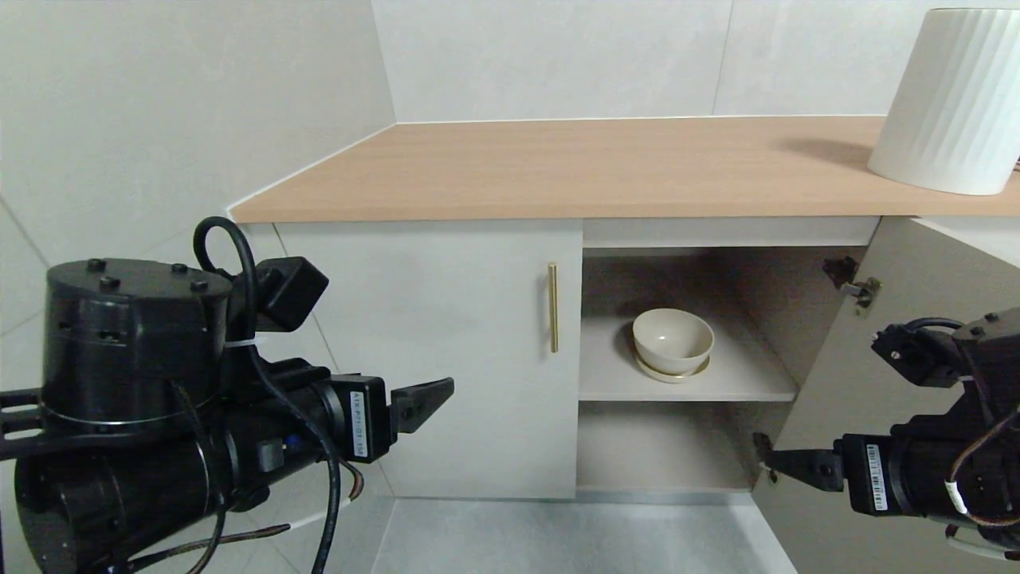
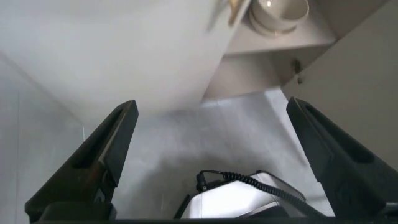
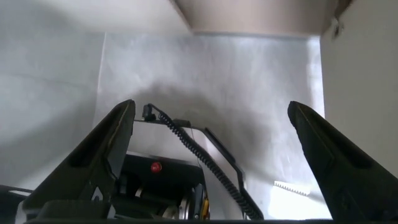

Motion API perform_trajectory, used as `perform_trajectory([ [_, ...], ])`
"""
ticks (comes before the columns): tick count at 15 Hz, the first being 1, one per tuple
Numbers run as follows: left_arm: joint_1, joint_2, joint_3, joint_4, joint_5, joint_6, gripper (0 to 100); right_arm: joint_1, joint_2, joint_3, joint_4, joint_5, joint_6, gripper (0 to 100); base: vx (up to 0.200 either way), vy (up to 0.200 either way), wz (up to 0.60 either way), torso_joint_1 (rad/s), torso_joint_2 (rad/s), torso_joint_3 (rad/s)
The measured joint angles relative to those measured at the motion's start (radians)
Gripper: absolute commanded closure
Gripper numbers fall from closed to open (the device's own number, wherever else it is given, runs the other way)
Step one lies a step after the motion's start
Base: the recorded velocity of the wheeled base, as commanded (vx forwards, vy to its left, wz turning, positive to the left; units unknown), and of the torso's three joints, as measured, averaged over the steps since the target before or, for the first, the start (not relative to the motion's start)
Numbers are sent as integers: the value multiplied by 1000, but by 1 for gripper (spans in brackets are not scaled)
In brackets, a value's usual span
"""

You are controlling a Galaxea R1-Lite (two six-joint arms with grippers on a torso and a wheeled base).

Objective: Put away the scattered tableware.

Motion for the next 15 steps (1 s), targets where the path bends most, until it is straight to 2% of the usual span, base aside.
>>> perform_trajectory([
  [9, -1, 9, 7, 0, 0, 2, 0, 1, 3, 8, 0, 1, 0, 0, -200, 0, 0, 0, 1, 4],
  [15, -3, 15, 12, 0, 0, 5, 0, 2, 1, 13, 0, -4, -2, 0, 0, 0, 0, 0, 0, 0],
])
